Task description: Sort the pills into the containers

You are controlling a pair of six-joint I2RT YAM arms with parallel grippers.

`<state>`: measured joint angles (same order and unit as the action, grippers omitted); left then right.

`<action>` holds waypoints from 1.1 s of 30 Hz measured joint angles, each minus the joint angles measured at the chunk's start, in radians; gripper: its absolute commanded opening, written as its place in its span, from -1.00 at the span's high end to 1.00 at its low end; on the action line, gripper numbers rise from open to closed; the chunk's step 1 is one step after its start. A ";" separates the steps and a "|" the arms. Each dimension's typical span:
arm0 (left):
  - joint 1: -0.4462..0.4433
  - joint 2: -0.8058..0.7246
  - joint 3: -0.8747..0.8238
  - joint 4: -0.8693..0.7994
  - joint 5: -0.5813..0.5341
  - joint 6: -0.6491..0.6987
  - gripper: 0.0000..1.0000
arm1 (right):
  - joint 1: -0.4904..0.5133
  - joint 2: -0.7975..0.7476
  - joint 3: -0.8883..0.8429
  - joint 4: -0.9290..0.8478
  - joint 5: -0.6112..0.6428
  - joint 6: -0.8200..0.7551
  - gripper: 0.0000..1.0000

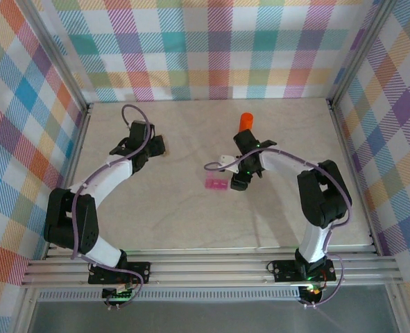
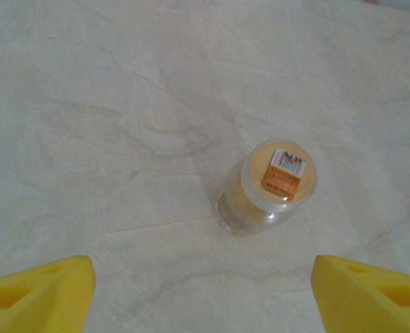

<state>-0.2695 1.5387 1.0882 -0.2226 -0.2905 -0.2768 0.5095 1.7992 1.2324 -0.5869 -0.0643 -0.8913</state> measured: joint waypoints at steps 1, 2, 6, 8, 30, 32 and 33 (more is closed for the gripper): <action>0.002 0.011 0.023 -0.009 -0.003 0.000 -0.69 | 0.000 -0.013 0.000 -0.001 -0.010 0.013 -0.51; 0.004 0.025 0.047 -0.014 -0.007 0.000 -0.70 | 0.000 -0.033 -0.002 0.003 -0.025 0.030 -0.53; 0.011 0.121 0.166 -0.041 -0.010 0.001 -0.67 | 0.006 -0.185 -0.043 0.089 -0.066 0.155 -0.54; 0.012 0.187 0.234 -0.067 -0.005 0.001 -0.63 | 0.012 -0.273 -0.076 0.160 -0.076 0.236 -0.54; 0.007 0.435 0.402 -0.190 0.069 0.026 0.07 | 0.037 -0.486 -0.291 0.397 -0.185 0.615 -0.52; 0.002 0.435 0.402 -0.187 0.064 0.032 0.21 | 0.041 -0.486 -0.298 0.399 -0.187 0.619 -0.52; -0.001 0.435 0.402 -0.185 0.061 0.035 0.26 | 0.041 -0.486 -0.301 0.401 -0.188 0.620 -0.52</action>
<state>-0.2703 1.9732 1.4906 -0.4080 -0.2298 -0.2417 0.5507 1.3132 0.9310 -0.1864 -0.2523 -0.2710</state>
